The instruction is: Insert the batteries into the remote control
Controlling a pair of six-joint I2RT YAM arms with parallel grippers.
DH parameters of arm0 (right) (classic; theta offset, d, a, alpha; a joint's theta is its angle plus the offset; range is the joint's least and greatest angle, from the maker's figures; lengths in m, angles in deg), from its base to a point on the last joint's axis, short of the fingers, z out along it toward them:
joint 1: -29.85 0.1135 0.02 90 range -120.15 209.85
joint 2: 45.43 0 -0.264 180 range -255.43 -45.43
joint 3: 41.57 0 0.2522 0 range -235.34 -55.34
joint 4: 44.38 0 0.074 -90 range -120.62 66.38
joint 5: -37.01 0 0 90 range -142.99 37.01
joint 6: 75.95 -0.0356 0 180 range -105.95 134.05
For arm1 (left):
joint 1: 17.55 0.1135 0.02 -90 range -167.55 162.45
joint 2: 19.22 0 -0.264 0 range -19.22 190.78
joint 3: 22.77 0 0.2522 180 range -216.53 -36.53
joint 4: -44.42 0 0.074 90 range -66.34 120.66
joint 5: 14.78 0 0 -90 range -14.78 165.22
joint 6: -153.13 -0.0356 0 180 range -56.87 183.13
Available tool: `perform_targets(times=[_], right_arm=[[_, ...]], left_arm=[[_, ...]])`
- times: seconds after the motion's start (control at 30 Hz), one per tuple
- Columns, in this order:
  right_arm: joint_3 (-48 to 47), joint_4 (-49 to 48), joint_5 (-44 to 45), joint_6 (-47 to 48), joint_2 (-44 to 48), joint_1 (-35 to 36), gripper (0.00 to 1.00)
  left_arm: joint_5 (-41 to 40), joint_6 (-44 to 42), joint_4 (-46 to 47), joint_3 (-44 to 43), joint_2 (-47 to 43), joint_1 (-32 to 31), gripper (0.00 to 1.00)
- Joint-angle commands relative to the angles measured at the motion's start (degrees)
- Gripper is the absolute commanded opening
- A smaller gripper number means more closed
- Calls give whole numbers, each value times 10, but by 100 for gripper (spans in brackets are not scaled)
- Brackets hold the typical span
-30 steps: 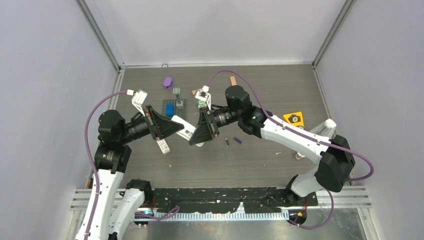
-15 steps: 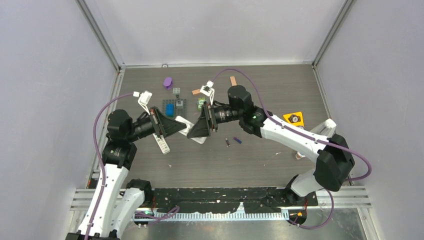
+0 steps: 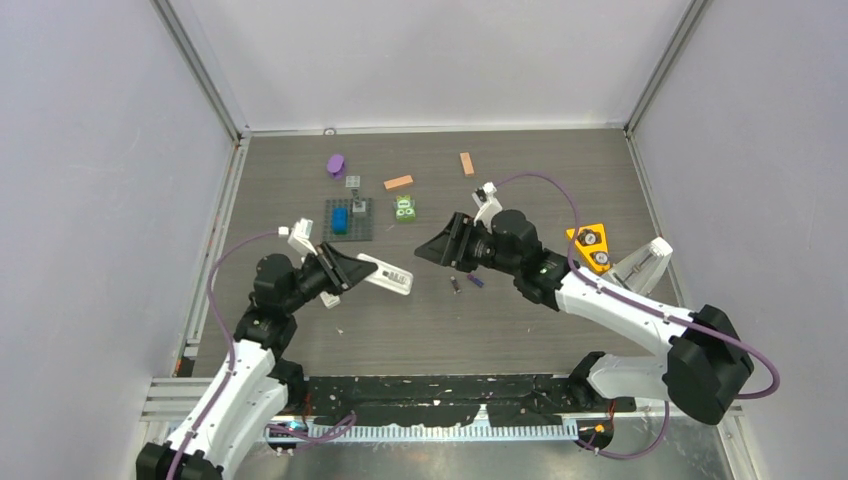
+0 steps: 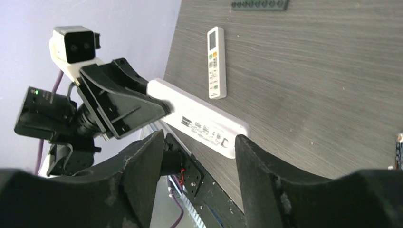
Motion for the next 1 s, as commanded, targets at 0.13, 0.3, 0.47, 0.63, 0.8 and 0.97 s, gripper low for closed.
perform_targets(times=[0.13,0.3,0.47,0.63,0.8,0.97], right_arm=[[43,-44,86,-99,-50,50,50],[70,-57,102,-139,-75,66,43],[101,-117,94,-169,-112,73,37],[95,-142,94,-170,-151,77,38],[91,-156,94,-178,-177,78,52],[73,-189,84,-178,-217,80,51]], left_arm=[[-118,28,188,91,47,-94,0],[-209,-14,180,116,58,-145,0],[-261,-38,158,138,55,-168,0],[-274,-48,144,160,48,-169,0],[-304,-49,85,163,47,-169,0],[-305,-36,61,155,67,-169,0]])
